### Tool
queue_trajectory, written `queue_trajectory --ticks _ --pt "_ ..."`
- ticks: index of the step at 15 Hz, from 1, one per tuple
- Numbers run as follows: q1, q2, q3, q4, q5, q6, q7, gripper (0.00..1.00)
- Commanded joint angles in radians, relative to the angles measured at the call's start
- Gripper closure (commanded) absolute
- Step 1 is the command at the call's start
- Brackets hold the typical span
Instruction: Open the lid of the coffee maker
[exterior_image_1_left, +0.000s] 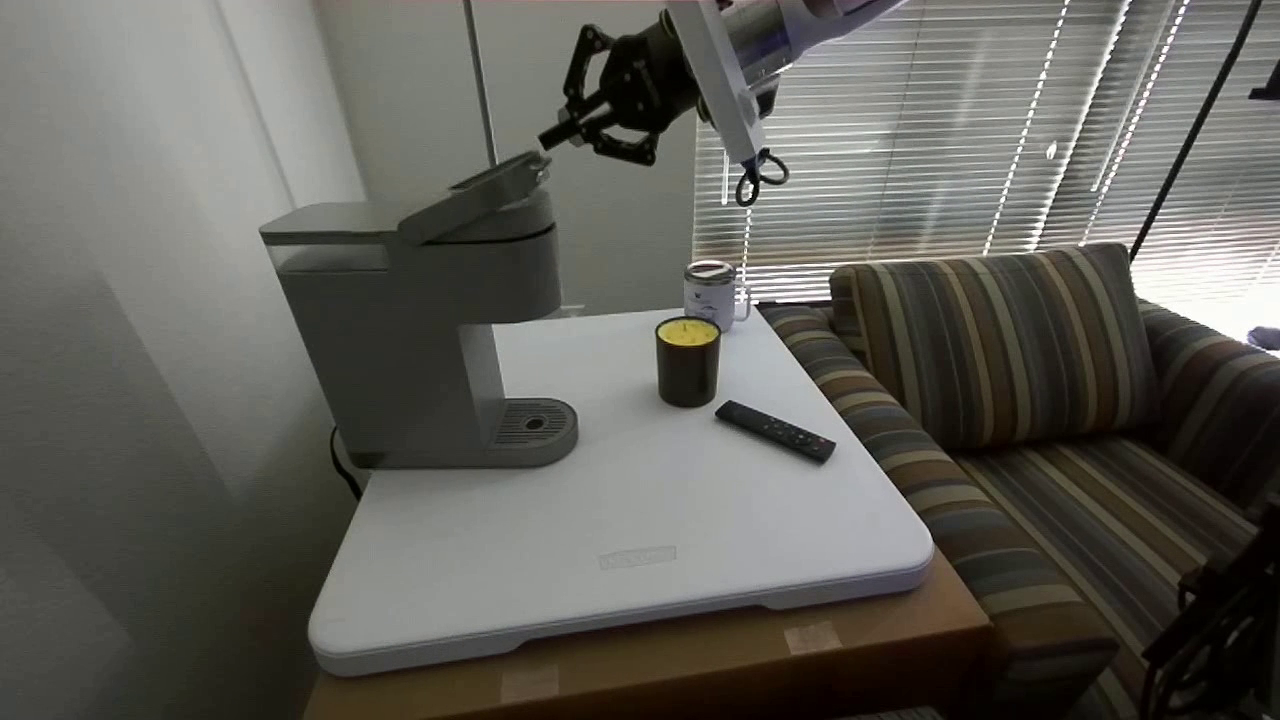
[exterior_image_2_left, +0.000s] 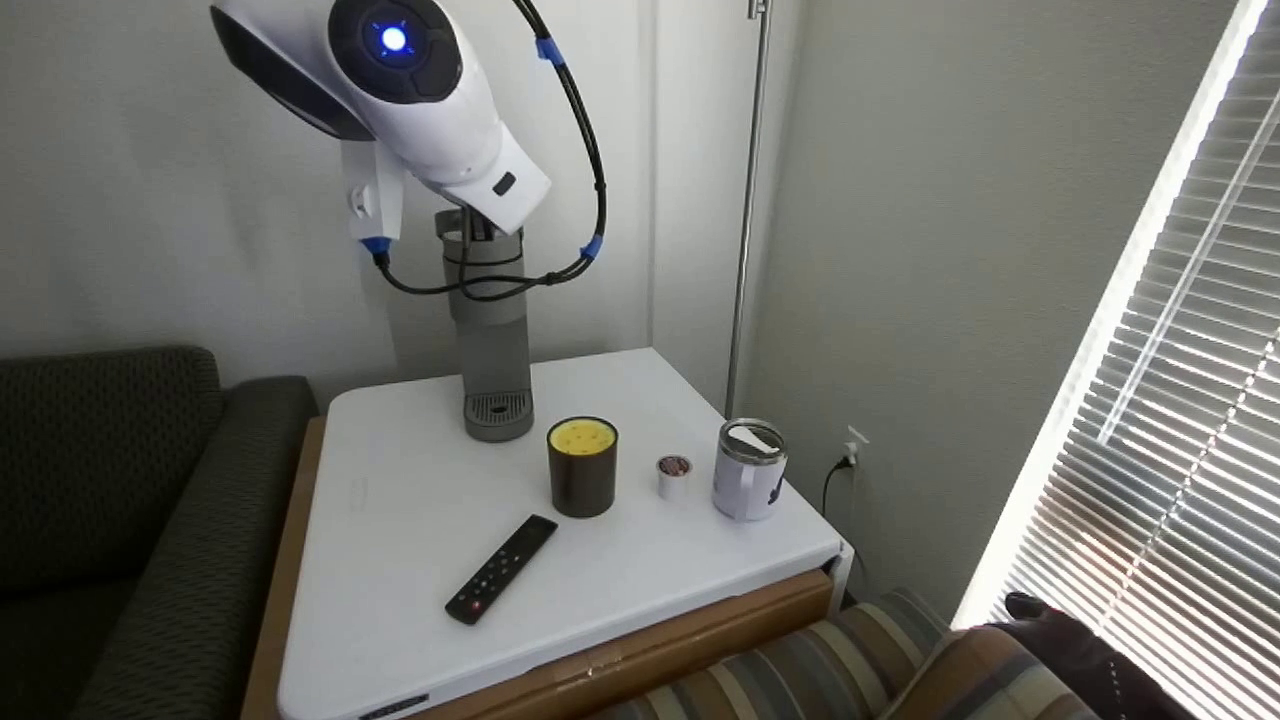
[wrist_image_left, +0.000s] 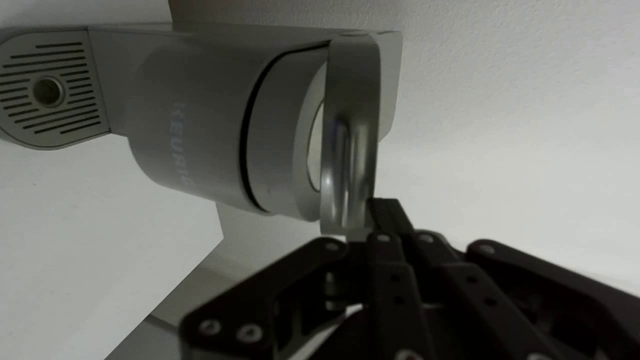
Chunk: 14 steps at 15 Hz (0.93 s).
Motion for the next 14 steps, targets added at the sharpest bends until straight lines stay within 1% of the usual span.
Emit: queue_trajectory --ticks 1,5,8,11,14 --pt "-0.015 -0.036 0.001 -0.015 0.017 -0.036 -0.032 1.00" --pt "-0.008 -0.047 -0.003 -0.015 -0.002 -0.027 -0.020 1.00" --pt "0.012 -0.058 -0.011 -0.039 -0.083 0.043 0.035 1.00" --pt "0.029 -0.060 -0.016 -0.071 -0.194 0.116 0.112 1.00" --pt "0.034 -0.058 -0.013 -0.103 -0.268 0.143 0.178 1.00"
